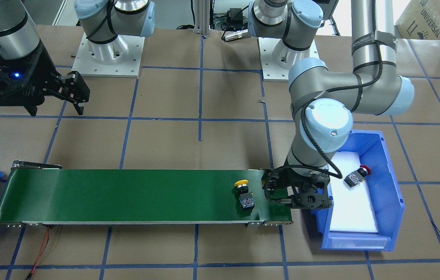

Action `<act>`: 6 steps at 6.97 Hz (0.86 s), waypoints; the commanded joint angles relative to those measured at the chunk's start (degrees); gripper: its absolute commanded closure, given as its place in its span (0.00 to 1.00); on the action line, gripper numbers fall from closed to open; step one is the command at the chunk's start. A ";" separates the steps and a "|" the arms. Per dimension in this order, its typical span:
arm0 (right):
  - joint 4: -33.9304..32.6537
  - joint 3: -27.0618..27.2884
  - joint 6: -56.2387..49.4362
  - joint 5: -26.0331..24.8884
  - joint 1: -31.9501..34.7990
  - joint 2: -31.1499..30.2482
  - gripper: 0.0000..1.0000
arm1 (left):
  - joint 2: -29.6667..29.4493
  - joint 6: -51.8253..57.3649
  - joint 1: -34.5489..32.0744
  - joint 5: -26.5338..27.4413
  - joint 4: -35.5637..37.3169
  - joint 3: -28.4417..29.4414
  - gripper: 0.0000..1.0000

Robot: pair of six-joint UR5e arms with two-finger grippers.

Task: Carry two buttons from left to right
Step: 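Release the yellow button onto the green belt and raise the left gripper, then lower left gripper onto red button while right gripper reaches to belt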

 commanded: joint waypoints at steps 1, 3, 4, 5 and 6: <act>0.14 0.04 -0.35 0.19 -0.29 0.05 0.00 | 4.51 4.48 7.27 -3.38 -3.45 -1.10 0.00; 0.15 -0.04 -2.46 0.19 -0.29 -0.03 0.00 | 5.32 14.43 13.68 -4.00 -4.18 -1.10 0.00; 0.15 -0.04 -2.46 0.19 -0.29 -0.03 0.00 | 5.32 19.64 16.67 -6.01 -4.27 -1.19 0.00; 0.15 -0.04 -2.38 0.19 -0.29 -0.03 0.00 | 5.32 25.87 17.66 -6.38 -4.35 -1.54 0.00; 0.15 -0.13 -2.38 0.19 -0.29 -0.03 0.00 | 5.67 36.98 17.58 -6.38 -4.18 -3.11 0.00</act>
